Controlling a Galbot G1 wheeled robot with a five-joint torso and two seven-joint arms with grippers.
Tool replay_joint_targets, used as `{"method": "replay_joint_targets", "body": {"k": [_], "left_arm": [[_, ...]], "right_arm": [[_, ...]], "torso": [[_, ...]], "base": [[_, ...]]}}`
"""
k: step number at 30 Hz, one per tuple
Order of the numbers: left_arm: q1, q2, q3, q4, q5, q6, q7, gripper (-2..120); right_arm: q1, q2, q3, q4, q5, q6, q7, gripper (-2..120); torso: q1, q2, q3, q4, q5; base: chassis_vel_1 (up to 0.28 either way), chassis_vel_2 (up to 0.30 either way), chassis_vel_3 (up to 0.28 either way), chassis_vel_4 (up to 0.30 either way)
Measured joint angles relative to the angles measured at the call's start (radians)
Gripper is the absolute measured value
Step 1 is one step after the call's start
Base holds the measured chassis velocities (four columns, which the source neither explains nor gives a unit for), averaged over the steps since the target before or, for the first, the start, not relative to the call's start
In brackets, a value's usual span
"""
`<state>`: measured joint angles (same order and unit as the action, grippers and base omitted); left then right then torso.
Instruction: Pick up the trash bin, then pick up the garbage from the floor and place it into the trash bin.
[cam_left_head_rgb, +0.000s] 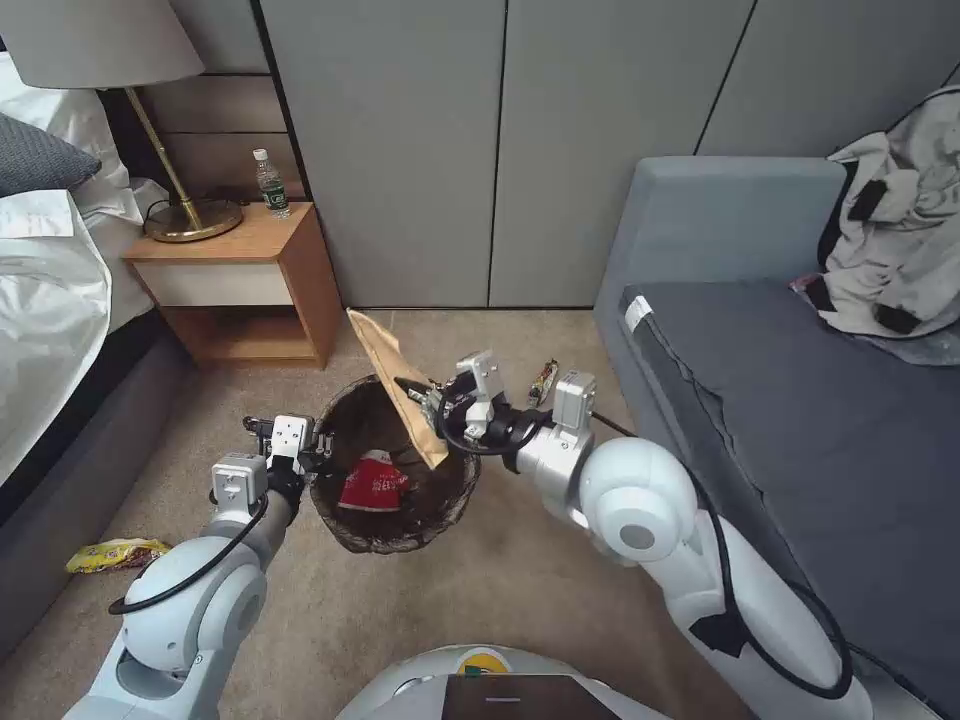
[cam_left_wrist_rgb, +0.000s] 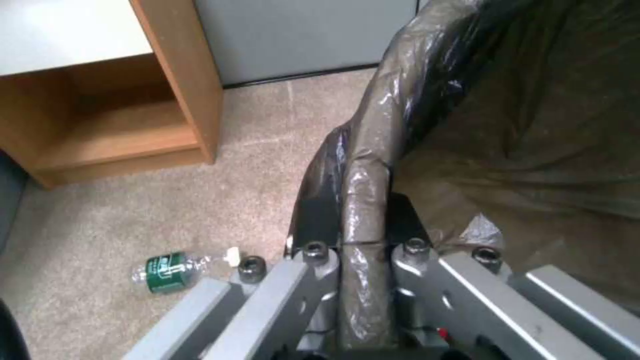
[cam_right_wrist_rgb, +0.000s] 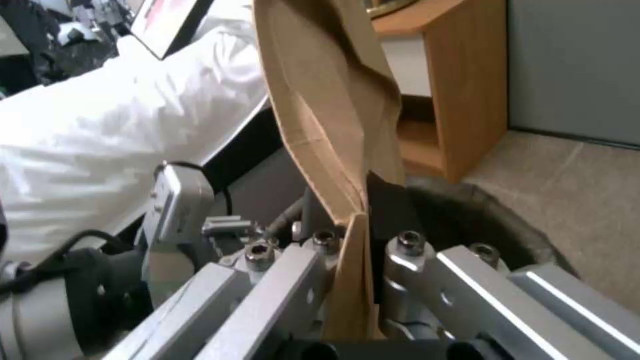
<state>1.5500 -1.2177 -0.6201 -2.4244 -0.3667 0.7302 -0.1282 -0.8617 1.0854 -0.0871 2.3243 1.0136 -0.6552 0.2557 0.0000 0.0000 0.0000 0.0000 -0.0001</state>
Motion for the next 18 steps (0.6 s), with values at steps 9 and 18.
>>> {"method": "replay_joint_targets", "body": {"k": [9, 18], "left_arm": [[-0.004, -0.001, 0.000, 0.003, -0.003, 0.001, 0.000, 3], [-0.007, 0.000, -0.003, 0.003, -0.006, 0.001, 0.000, 3]], "right_arm": [[-0.005, 0.025, -0.033, -0.013, -0.028, -0.004, 0.016, 32], [-0.010, 0.028, -0.041, -0.013, -0.053, -0.004, 0.016, 69]], "torso": [[0.000, 0.000, 0.000, 0.0001, 0.0000], [0.000, 0.000, 0.000, 0.0001, 0.0001]], "base": [[0.000, 0.000, 0.000, 0.000], [0.000, 0.000, 0.000, 0.000]]}}
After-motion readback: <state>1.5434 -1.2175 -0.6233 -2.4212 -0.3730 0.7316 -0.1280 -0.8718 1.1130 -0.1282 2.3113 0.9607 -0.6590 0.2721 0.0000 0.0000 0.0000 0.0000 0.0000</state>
